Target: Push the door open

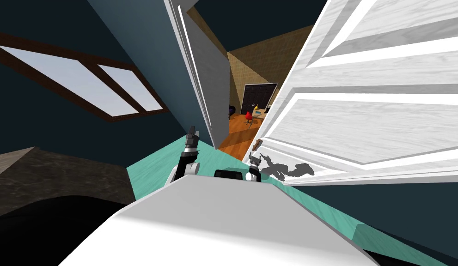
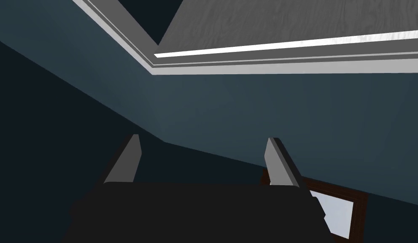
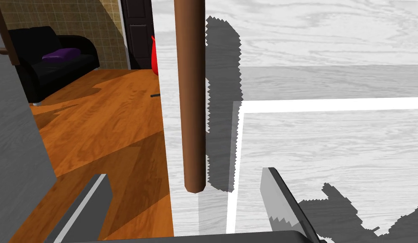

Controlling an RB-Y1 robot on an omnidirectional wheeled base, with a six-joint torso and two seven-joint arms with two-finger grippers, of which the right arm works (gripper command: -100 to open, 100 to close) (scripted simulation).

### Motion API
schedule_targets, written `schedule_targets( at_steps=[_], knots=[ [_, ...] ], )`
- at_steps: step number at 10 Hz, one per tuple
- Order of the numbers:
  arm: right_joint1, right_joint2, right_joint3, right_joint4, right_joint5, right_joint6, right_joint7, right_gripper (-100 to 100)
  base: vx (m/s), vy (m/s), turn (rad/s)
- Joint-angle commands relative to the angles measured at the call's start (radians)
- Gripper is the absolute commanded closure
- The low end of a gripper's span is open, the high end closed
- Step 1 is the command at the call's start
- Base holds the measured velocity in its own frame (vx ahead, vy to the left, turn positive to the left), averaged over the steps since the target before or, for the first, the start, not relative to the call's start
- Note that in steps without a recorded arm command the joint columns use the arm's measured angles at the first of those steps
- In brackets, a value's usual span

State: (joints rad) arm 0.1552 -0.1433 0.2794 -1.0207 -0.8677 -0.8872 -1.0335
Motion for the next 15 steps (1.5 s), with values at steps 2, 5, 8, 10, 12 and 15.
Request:
schedule_targets(
  at_steps=[2, 5, 8, 10, 12, 15],
  knots=[
    [-0.001, -0.002, -0.002, 0.009, -0.002, -0.006, -0.008, -100, 0.155, -0.076, 0.035],
    [-0.003, -0.005, -0.006, 0.024, -0.005, -0.017, -0.020, -100, 0.183, -0.085, 0.037],
    [-0.005, -0.008, -0.009, 0.034, -0.007, -0.024, -0.028, -100, 0.166, -0.067, 0.026],
    [-0.005, -0.008, -0.009, 0.034, -0.008, -0.023, -0.028, -100, 0.112, -0.061, 0.017],
    [-0.005, -0.008, -0.009, 0.034, -0.008, -0.023, -0.028, 100, -0.018, 0.009, -0.002],
    [-0.005, -0.008, -0.009, 0.034, -0.008, -0.023, -0.028, 100, -0.004, 0.002, 0.001]
  ],
)
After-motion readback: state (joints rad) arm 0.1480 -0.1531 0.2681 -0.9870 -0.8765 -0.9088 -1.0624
